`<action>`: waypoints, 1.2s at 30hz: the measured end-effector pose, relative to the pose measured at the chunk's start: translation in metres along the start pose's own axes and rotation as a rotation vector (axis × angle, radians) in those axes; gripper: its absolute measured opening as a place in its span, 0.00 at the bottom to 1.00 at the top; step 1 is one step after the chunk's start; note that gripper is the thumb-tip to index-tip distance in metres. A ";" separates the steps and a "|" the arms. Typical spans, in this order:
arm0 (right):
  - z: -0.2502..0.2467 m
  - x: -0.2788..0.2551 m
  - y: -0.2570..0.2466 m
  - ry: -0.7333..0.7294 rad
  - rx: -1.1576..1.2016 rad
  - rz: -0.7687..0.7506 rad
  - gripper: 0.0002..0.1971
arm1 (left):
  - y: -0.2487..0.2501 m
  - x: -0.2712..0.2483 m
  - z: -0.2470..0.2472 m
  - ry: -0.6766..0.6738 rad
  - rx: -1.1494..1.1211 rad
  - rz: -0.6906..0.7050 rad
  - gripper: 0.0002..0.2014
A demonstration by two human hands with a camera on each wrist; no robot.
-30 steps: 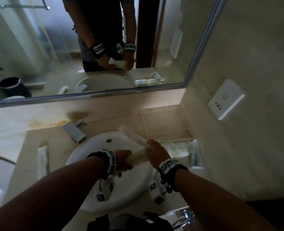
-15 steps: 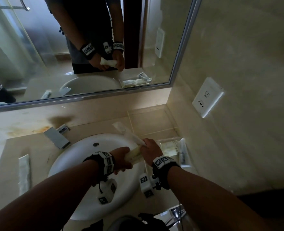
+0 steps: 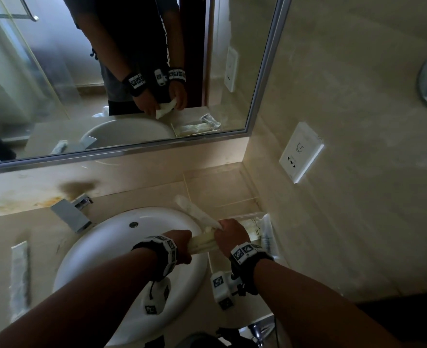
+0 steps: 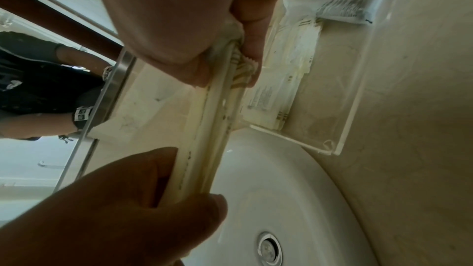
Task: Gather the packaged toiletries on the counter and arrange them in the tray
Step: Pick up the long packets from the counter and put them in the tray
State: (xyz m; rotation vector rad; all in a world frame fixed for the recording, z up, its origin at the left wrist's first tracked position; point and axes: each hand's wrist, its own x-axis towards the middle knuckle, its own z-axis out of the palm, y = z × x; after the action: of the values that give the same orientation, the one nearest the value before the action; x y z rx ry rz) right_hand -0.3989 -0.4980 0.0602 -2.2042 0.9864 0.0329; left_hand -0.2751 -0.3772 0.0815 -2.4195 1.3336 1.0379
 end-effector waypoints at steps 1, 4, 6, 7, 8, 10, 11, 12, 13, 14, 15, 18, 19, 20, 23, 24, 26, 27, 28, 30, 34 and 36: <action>-0.003 0.000 0.002 -0.008 -0.001 0.007 0.06 | 0.003 0.002 0.002 0.005 -0.003 0.007 0.21; -0.009 -0.002 0.010 -0.071 0.003 -0.004 0.07 | 0.011 0.007 0.007 0.008 -0.011 0.035 0.20; -0.013 -0.001 0.019 -0.096 0.010 -0.001 0.10 | 0.017 0.009 0.011 0.019 -0.031 0.055 0.21; -0.015 -0.001 0.023 -0.096 0.005 0.000 0.10 | 0.021 0.010 0.012 0.025 -0.041 0.063 0.21; -0.017 0.000 0.028 -0.091 0.000 0.000 0.09 | 0.024 0.012 0.014 0.036 -0.047 0.073 0.21; -0.021 0.003 0.037 -0.084 0.003 0.013 0.07 | 0.030 0.018 0.019 0.053 -0.066 0.082 0.22; -0.026 0.004 0.039 -0.075 0.013 0.022 0.08 | 0.032 0.019 0.019 0.074 -0.059 0.087 0.23; -0.029 0.005 0.042 -0.068 0.035 0.031 0.08 | 0.034 0.021 0.020 0.097 -0.042 0.090 0.23; -0.032 0.006 0.046 -0.066 0.045 0.041 0.09 | 0.036 0.024 0.021 0.112 -0.031 0.083 0.23; -0.033 0.007 0.052 -0.063 0.047 0.050 0.09 | 0.038 0.027 0.023 0.119 -0.023 0.072 0.23; -0.035 0.006 0.054 -0.060 0.036 0.050 0.08 | 0.038 0.029 0.024 0.120 -0.005 0.064 0.23; -0.034 0.004 0.066 -0.072 0.063 0.065 0.06 | 0.043 0.039 0.032 0.096 0.050 0.065 0.25; -0.033 0.003 0.069 -0.081 0.074 0.064 0.06 | 0.044 0.042 0.034 0.092 0.060 0.068 0.26; -0.030 0.003 0.074 -0.079 0.062 0.067 0.08 | 0.047 0.044 0.036 0.085 0.066 0.065 0.28; -0.025 0.002 0.089 -0.060 -0.042 0.063 0.12 | 0.053 0.050 0.044 0.067 0.067 0.058 0.29; -0.023 0.002 0.093 -0.058 -0.049 0.049 0.10 | 0.054 0.052 0.046 0.059 0.060 0.062 0.30; -0.023 0.002 0.100 -0.065 -0.022 0.025 0.09 | 0.058 0.058 0.052 0.037 0.039 0.074 0.31; -0.023 0.002 0.103 -0.057 -0.004 0.030 0.09 | 0.060 0.060 0.054 0.032 0.026 0.079 0.32; -0.024 0.003 0.107 -0.037 -0.003 0.048 0.08 | 0.062 0.063 0.056 0.032 0.012 0.080 0.32; -0.023 0.006 0.115 0.002 -0.013 0.080 0.07 | 0.066 0.067 0.060 0.034 -0.013 0.082 0.31; -0.022 0.011 0.123 -0.018 -0.054 0.055 0.07 | 0.068 0.075 0.066 0.023 -0.027 0.086 0.28; -0.020 0.013 0.124 -0.008 -0.071 0.015 0.07 | 0.069 0.078 0.069 0.016 -0.030 0.082 0.26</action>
State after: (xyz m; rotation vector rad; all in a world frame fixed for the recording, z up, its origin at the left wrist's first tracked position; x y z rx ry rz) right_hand -0.4765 -0.5755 -0.0030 -2.2599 1.0112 0.0852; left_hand -0.3365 -0.4363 -0.0097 -2.4183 1.4434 1.0685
